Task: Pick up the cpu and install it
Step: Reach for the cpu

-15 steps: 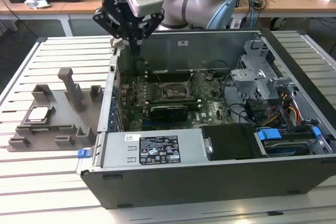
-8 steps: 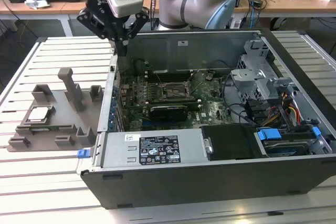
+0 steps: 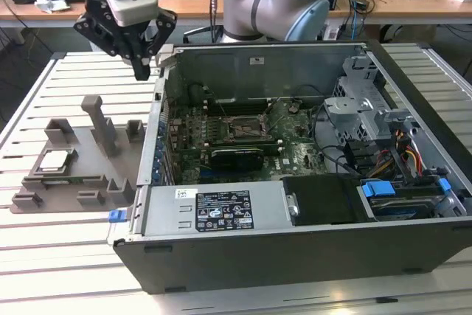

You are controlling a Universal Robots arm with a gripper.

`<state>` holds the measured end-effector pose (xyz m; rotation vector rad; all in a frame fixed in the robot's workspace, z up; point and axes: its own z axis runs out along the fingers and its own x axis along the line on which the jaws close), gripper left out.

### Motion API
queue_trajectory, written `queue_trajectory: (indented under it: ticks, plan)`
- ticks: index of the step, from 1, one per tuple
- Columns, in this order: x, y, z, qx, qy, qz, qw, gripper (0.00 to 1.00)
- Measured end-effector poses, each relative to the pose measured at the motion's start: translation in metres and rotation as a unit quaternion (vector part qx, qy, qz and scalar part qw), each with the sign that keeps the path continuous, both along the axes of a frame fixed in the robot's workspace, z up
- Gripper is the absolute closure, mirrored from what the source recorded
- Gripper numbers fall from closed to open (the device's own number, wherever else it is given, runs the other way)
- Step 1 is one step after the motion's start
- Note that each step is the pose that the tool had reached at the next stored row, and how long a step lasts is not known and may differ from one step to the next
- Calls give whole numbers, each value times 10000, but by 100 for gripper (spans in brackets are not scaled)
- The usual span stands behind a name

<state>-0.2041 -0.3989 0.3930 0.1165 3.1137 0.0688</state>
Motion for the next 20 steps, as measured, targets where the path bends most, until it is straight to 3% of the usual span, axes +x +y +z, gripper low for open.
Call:
queue_trajectory:
  ticks: [1,4,5,9,15,18,20]
  plan:
    - [-44,0,-1,0,0,0,10000,89]
    - [-318,2,-3,0,0,-1,10000,89]
    - [-460,16,-6,0,0,1,10000,89]
    - [-654,39,-16,0,0,0,10000,89]
    - [-1143,135,-46,0,0,-1,10000,89]
    - [-1283,156,-55,0,0,-1,10000,89]
    - [-1478,182,-66,0,0,0,10000,89]
